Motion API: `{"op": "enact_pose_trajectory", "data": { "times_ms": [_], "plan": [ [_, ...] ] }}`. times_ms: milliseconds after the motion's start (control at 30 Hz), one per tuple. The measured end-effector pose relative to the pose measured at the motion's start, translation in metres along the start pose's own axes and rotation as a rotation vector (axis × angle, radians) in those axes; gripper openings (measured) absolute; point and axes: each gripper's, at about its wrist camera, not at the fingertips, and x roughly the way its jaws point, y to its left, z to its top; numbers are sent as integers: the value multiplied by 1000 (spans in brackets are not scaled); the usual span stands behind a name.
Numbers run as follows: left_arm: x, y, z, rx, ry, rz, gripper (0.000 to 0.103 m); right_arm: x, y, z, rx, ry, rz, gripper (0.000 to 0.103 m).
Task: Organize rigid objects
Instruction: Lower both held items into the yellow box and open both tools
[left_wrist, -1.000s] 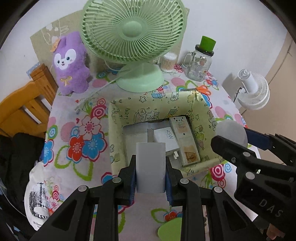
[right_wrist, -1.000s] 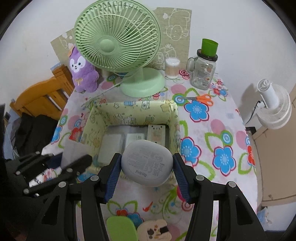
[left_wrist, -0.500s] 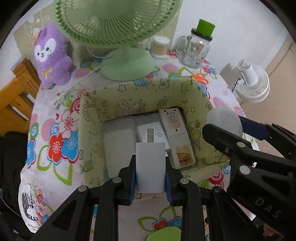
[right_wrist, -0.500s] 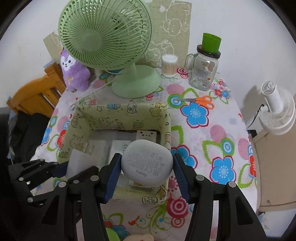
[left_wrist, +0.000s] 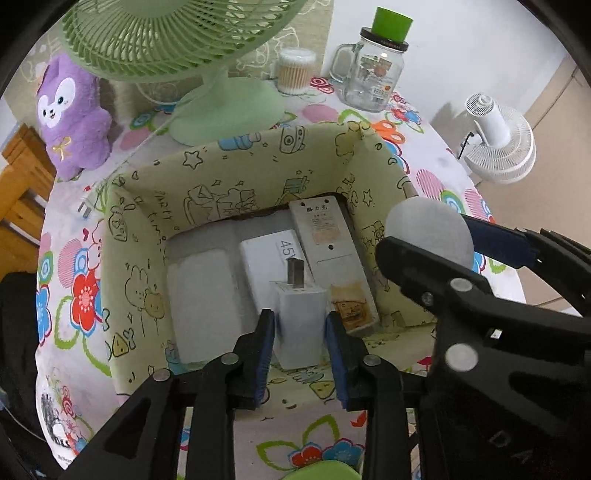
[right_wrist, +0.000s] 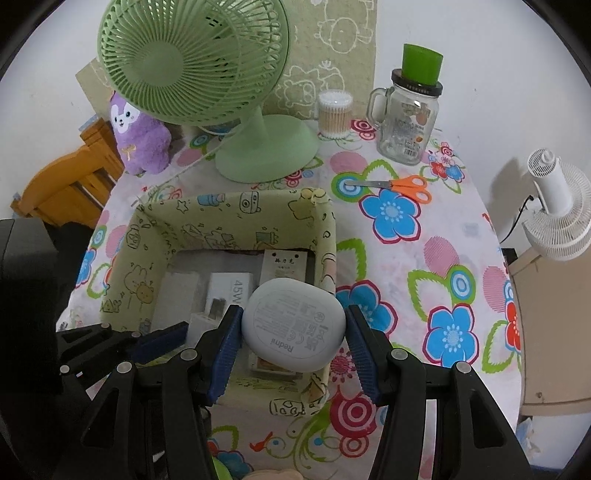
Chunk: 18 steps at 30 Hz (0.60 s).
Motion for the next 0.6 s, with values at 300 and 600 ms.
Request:
{"op": "enact_pose_trajectory", "data": {
  "times_ms": [300,600],
  "plan": [
    [-9,9,0,-30,-15,6,71,0,2,1,0,2,8,59],
    [-25,24,0,-47,-61,85,89,2,20,7,-25,-5,39,59]
  ]
}}
